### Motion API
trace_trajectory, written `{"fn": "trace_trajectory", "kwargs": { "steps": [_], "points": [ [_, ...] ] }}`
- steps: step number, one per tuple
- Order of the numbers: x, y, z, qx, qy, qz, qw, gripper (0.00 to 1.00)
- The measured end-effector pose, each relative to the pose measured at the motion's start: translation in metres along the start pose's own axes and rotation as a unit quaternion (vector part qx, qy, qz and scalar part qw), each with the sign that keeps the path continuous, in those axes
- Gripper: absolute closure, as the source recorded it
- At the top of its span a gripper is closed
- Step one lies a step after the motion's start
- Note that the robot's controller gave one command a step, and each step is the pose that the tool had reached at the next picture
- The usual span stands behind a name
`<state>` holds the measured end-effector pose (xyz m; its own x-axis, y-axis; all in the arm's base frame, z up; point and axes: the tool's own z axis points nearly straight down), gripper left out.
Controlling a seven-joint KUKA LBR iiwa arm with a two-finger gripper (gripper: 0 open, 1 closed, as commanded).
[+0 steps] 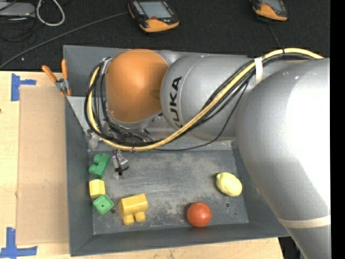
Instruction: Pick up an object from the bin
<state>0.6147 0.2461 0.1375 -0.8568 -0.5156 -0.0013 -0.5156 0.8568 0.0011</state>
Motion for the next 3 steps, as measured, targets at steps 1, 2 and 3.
{"fn": "trace_trajectory", "kwargs": {
  "steps": [1,2,3],
  "points": [
    [0.0051,-0.0006,0.0711,0.0,0.002,-0.11,0.994,0.0],
    [-0.004,-0.0017,0.0676,-0.001,-0.0035,-0.101,0.9949,1.0],
    [-0.004,-0.0016,0.0677,-0.001,-0.0035,-0.101,0.9949,1.0]
  ]
}}
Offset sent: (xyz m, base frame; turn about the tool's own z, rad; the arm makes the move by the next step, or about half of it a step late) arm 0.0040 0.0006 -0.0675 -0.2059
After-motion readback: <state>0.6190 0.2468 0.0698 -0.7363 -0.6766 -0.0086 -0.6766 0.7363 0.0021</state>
